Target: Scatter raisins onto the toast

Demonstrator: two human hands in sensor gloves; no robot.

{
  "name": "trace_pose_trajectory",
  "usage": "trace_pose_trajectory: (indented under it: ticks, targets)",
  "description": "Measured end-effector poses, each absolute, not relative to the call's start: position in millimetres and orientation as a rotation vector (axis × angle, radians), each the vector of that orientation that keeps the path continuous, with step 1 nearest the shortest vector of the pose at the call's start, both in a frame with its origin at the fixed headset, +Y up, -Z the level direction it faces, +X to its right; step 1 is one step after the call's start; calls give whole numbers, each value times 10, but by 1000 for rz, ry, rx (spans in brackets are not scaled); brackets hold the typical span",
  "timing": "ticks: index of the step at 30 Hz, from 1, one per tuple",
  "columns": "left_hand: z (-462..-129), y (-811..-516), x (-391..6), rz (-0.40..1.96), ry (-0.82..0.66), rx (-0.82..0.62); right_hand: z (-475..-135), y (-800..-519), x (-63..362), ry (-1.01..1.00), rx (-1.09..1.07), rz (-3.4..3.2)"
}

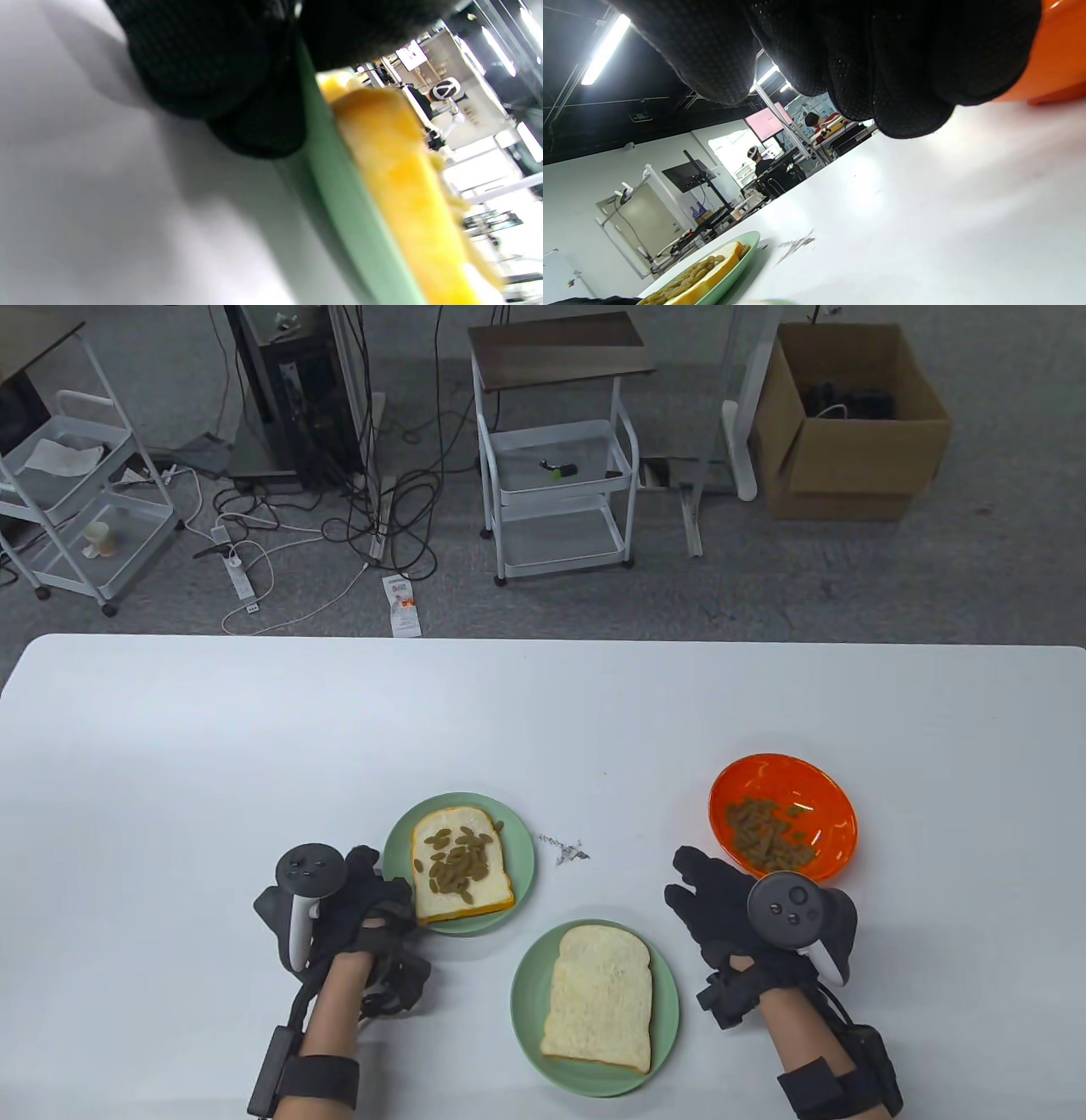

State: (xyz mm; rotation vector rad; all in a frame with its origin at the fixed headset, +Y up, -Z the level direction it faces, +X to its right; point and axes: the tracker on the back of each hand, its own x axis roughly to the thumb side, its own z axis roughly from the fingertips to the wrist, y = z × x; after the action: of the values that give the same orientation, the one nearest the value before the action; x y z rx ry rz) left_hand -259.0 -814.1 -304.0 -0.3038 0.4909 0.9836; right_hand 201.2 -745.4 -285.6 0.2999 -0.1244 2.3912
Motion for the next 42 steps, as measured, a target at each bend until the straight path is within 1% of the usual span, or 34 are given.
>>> trace_pose_trajectory:
  ticks: [3,6,10,13,16,17,19,21,23,29,31,35,39,42]
  targets:
    - [-3011,-8136,-2566,1138,493,-285,-2832,-7469,1941,-80,322,2354]
    - [-2987,-8068,-2469,1150,415,-250,-2802,-7490,1848,-22,352,2292]
    - [-2912,-7967,-2148,1273,285,-214,-2755,-7607,1661,155,349,2097]
    - [-2830,-7913,-1819,1357,202,-212,-2715,-7733,1494,297,294,1884]
    - [-2749,-7890,-1621,1399,153,-214,-2692,-7809,1468,322,203,1762]
    - [-2731,-7876,-1570,1415,138,-224,-2681,-7840,1496,291,147,1727]
    - [-2704,-7864,-1515,1375,74,-279,-2682,-7887,1537,253,52,1668]
    - [-2684,-7867,-1478,1333,47,-282,-2681,-7918,1585,244,-23,1569]
    - [-2678,-7869,-1447,1329,21,-307,-2695,-7921,1618,221,-56,1544]
    - [-2700,-7814,-1456,1162,-94,-271,-2782,-7871,1809,116,-133,1572]
    - [-2692,-7784,-1475,1142,-90,-245,-2847,-7797,1977,56,-161,1566]
    - [-2698,-7767,-1557,1120,-59,-193,-2940,-7664,2507,-114,-241,1622]
    - [-2724,-7792,-1639,1128,-11,-189,-2921,-7565,3056,-306,-386,1639]
    - [-2740,-7804,-1680,1129,9,-189,-2888,-7499,3284,-470,-459,1729]
